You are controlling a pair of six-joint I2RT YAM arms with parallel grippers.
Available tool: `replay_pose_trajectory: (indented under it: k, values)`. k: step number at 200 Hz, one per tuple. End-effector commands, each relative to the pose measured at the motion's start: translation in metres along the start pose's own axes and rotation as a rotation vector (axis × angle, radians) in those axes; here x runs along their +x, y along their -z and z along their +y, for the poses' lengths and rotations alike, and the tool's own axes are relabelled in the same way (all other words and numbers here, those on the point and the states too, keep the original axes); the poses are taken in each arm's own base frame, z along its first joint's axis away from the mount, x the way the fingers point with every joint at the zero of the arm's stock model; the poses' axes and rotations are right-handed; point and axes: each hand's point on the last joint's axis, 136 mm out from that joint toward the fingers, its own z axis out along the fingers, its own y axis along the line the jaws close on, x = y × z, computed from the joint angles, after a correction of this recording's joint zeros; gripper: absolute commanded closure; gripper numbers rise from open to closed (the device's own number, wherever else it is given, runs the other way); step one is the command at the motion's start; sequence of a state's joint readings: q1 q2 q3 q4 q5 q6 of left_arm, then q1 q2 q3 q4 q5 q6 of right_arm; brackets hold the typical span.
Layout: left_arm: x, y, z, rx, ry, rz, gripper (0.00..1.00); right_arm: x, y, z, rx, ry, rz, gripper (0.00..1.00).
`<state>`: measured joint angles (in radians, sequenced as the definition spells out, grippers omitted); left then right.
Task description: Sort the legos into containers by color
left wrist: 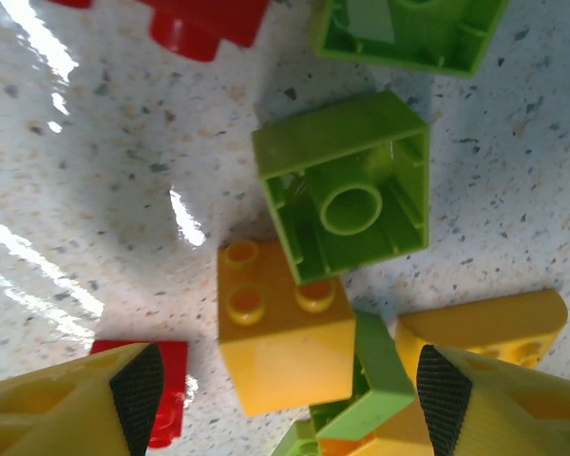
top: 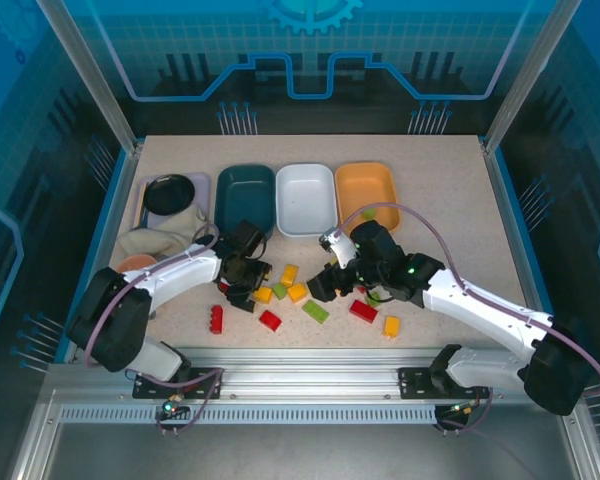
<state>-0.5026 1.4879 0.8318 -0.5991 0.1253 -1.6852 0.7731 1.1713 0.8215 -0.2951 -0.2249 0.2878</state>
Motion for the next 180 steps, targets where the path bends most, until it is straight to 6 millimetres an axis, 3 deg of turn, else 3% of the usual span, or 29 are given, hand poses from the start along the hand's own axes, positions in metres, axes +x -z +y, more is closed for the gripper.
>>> replay_pose_trajectory:
  k: [1,29,52,71,97,136,140,151,180]
  values:
    - [0.006,-0.013,0.004,-0.020,0.032,0.029,0.29,0.001,0.001,0.005,-0.010,0.005,-0.007,0.23]
    - [0.003,-0.020,0.009,-0.037,0.029,0.013,0.38,0.000,0.000,0.004,-0.005,-0.001,-0.004,0.23]
    - [0.000,-0.021,0.009,-0.030,0.023,-0.004,0.51,-0.001,-0.001,0.004,-0.003,-0.012,-0.005,0.24]
    - [-0.001,-0.018,0.009,-0.026,0.020,-0.016,0.61,-0.002,-0.001,0.004,-0.002,-0.016,-0.005,0.24]
    - [-0.001,-0.007,0.006,-0.012,-0.008,-0.041,0.66,-0.007,0.001,0.003,0.007,-0.013,-0.019,0.24]
    - [0.003,0.050,-0.017,0.044,-0.132,-0.114,0.68,-0.027,0.012,-0.005,0.058,-0.034,-0.078,0.25]
    - [0.003,0.057,-0.021,0.053,-0.150,-0.126,0.68,-0.040,0.018,-0.003,0.059,-0.031,-0.112,0.25]
    - [0.002,0.074,-0.028,0.064,-0.190,-0.160,0.68,-0.052,0.024,-0.007,0.082,-0.042,-0.150,0.25]
    - [-0.011,0.108,-0.065,0.124,-0.278,-0.226,0.68,-0.074,0.032,-0.019,0.135,-0.076,-0.224,0.24]
